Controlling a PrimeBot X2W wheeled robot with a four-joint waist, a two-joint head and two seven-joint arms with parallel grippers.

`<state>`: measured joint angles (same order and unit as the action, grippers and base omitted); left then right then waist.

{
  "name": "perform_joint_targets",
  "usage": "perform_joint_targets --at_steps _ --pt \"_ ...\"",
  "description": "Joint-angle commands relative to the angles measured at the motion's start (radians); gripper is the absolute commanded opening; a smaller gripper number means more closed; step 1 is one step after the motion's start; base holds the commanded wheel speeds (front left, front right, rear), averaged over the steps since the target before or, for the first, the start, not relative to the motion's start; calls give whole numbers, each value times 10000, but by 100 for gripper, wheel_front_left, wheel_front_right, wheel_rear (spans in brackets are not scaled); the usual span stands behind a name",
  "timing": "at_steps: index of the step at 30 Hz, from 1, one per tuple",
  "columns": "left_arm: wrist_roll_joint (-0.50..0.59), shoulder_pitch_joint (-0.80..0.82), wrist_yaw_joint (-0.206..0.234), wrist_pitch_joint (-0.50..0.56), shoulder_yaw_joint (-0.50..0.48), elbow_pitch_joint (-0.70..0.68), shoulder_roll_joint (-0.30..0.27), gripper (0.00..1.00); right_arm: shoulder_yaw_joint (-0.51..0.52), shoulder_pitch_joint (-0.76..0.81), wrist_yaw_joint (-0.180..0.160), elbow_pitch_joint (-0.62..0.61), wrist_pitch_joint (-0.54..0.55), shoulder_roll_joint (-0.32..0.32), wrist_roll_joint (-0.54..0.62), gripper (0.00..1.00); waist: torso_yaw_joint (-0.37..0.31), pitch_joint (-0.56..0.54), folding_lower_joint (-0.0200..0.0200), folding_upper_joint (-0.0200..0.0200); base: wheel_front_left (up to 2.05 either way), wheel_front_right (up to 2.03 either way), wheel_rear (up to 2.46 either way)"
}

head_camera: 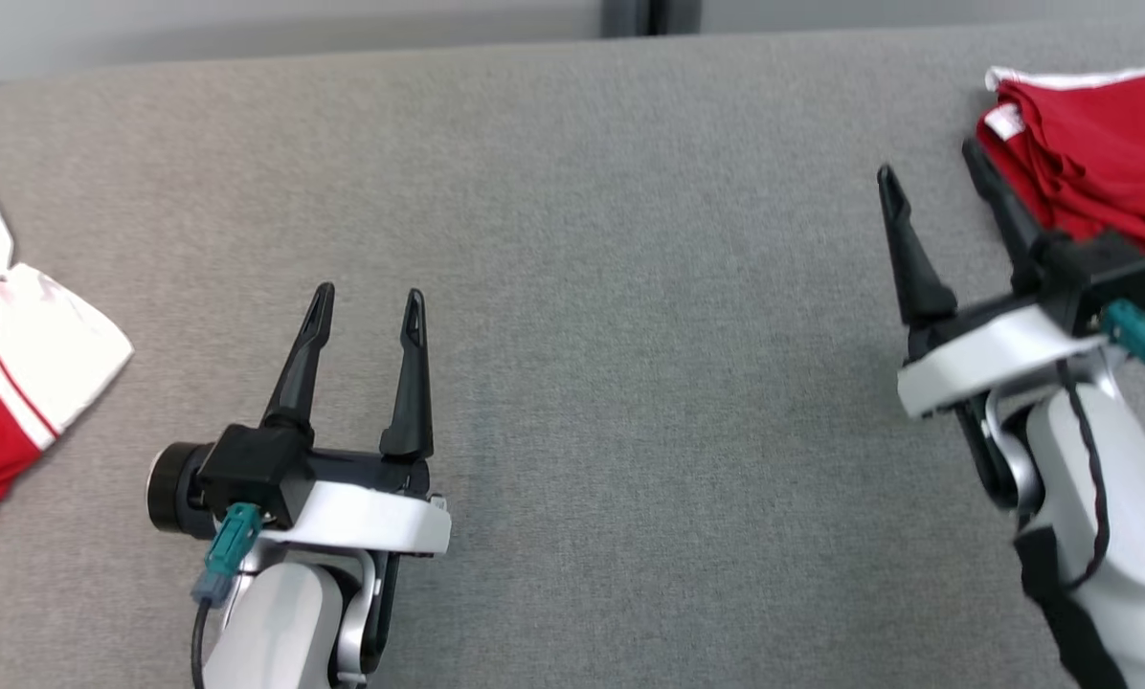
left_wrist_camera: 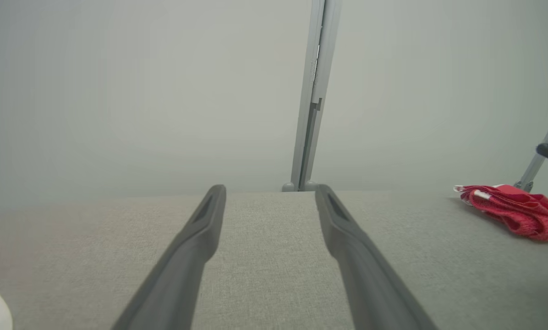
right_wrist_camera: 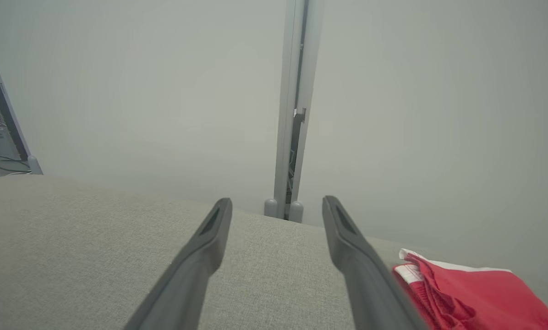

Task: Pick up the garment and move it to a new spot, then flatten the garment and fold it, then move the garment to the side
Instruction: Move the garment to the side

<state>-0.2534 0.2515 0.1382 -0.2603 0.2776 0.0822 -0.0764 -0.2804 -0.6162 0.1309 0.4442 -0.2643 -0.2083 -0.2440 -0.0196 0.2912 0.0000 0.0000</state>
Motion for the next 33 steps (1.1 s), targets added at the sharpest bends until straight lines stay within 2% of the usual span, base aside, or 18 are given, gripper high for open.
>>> perform_joint_targets --at_steps 1,5,14,23,33 --pt "-120 -216 -99 -47 -141 -67 22 100 212 592 -1 -329 -11 42 135 100 277 -521 0 0 0 0 0" --pt "-107 -695 -247 -44 -388 -106 85 100 526 1758 -1 -1024 -12 252 500 100 341 -1053 0 0 0 0 0" --pt "255 -1882 -644 -46 -1043 -384 185 100 1166 4046 -1 -2232 -11 592 427 100 226 -2123 0 0 0 0 0" --pt "325 -2831 -907 -47 -1510 -233 235 100 1395 5055 -1 -2397 -11 861 295 100 41 -2772 0 0 0 0 0" --pt "300 -3280 -791 -48 -1788 62 242 100 1510 5688 -1 -2480 -11 970 336 100 94 -3097 0 0 0 0 0"
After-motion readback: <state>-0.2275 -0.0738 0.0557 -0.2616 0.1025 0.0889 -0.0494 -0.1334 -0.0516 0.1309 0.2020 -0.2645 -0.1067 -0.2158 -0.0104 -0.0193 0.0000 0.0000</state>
